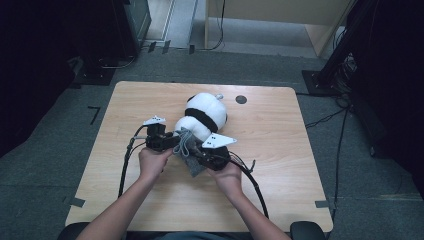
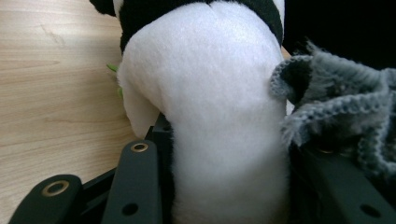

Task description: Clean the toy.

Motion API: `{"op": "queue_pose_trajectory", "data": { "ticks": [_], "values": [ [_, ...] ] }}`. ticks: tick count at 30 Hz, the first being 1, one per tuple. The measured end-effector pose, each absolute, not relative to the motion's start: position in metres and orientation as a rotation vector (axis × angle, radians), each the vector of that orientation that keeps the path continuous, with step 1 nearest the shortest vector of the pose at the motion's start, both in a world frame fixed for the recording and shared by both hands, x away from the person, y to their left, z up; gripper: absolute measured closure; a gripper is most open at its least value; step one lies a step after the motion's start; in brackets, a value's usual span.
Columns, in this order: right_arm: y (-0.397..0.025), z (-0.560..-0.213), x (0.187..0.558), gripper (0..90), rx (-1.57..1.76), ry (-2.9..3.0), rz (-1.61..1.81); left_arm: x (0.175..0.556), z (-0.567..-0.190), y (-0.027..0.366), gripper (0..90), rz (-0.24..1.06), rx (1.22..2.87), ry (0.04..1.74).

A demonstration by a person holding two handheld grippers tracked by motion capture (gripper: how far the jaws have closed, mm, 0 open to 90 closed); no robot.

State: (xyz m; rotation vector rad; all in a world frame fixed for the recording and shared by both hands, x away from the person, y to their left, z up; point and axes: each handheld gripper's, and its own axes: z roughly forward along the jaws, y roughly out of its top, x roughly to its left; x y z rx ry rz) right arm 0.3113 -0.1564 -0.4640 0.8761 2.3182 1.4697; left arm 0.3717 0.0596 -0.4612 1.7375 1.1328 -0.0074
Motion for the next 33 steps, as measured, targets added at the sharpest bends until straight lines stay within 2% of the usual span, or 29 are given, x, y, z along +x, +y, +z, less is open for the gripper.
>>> {"op": "queue_pose_trajectory", "data": {
  "ticks": [13, 19, 24, 27, 33],
  "values": [
    [-0.158, -0.477, 0.311, 80.7, 0.878, 2.354, 1.388, 0.381, -0.452, 0.067, 56.8, -0.089, 1.623, 1.124],
    [-0.158, -0.483, 0.315, 80.7, 0.885, 2.387, 1.343, 0.385, -0.456, 0.067, 56.8, -0.132, 1.624, 1.144],
    [-0.158, -0.493, 0.320, 80.6, 0.959, 2.444, 1.207, 0.387, -0.450, 0.070, 56.8, -0.179, 1.557, 1.125],
    [-0.165, -0.499, 0.325, 80.5, 1.040, 2.453, 1.185, 0.387, -0.444, 0.072, 56.8, -0.144, 1.569, 1.098],
    [-0.165, -0.483, 0.316, 80.5, 0.972, 2.446, 1.252, 0.394, -0.450, 0.081, 56.7, -0.083, 1.582, 1.138]
  ]
}}
